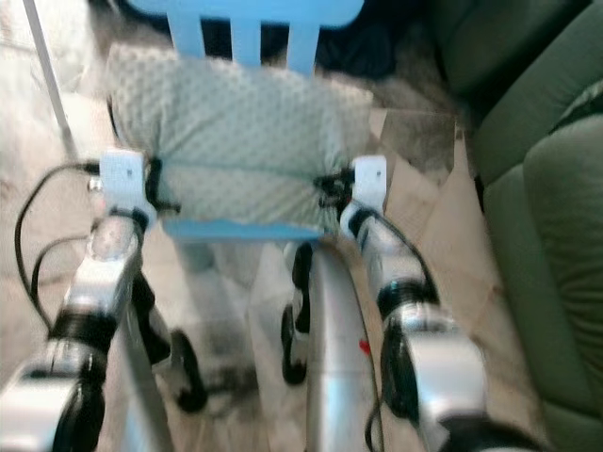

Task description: Move the pillow to the sofa

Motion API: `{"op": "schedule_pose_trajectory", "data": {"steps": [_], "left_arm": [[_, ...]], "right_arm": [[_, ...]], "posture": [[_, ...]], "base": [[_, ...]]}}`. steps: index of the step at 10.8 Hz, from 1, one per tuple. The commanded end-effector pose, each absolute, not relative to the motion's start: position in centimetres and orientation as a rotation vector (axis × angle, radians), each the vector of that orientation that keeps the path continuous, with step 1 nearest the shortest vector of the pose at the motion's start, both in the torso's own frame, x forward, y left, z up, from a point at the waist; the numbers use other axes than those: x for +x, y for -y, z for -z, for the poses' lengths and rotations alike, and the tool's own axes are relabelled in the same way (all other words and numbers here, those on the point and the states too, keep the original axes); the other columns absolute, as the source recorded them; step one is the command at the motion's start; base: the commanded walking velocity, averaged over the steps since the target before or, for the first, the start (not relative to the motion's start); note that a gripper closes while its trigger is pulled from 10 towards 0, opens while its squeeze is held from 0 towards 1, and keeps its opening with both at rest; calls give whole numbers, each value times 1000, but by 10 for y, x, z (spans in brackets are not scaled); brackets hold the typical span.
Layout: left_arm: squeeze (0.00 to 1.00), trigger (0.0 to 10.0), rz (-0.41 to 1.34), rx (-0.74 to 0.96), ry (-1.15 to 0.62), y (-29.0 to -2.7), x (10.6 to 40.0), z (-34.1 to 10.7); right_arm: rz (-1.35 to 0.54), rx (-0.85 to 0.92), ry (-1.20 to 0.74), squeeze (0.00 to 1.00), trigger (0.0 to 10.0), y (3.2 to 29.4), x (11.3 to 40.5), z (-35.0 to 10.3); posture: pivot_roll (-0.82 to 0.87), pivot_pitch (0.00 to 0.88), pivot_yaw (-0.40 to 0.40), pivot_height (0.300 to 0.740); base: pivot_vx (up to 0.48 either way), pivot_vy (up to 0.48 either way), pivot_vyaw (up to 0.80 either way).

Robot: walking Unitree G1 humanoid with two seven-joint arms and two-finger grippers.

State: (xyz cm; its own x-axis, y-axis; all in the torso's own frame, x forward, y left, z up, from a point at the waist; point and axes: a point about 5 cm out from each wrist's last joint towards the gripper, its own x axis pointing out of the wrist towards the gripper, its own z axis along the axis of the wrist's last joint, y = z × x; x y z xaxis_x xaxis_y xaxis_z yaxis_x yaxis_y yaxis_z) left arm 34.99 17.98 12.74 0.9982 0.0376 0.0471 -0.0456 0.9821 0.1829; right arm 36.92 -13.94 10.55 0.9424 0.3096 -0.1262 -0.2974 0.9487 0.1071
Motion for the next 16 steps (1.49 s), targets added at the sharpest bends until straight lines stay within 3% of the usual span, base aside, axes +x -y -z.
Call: {"op": "schedule_pose_trajectory", "data": {"steps": [1, 4, 9, 10, 11, 15, 16], "left_arm": [[0, 0, -33, 214, 44, -182, 340, -122], [0, 0, 40, 291, 181, -190, 308, -122], [0, 0, 34, 327, 296, -187, 283, -154], [0, 9373, 31, 330, 228, -185, 273, -137], [0, 10000, 20, 317, 205, -184, 271, -133], [0, 10000, 34, 284, 135, -176, 278, -126], [0, 10000, 30, 293, 123, -175, 278, -123]], "right_arm": [[-316, 58, -146, 0, 0, 138, 355, -89], [-246, -56, 23, 0, 0, 145, 327, -89], [-124, -86, 98, 0, 0, 163, 297, -104], [-93, -89, 87, 0, 4157, 172, 282, -100], [-82, -84, 49, 0, 10000, 173, 275, -94], [-144, -71, 42, 0, 10000, 164, 270, -101], [-136, -72, 34, 0, 10000, 172, 274, -102]], "posture": [[-26, 151, -59, 469], [-22, 59, -42, 469], [-27, 48, -38, 469], [-33, 58, -38, 469], [-41, 70, -37, 469], [-72, 75, -32, 469], [-76, 78, -27, 494]], "base": [[0, 0, 0], [0, 0, 0], [0, 0, 0], [0, 0, 0], [0, 0, 0], [0, 0, 0], [0, 0, 0]]}}
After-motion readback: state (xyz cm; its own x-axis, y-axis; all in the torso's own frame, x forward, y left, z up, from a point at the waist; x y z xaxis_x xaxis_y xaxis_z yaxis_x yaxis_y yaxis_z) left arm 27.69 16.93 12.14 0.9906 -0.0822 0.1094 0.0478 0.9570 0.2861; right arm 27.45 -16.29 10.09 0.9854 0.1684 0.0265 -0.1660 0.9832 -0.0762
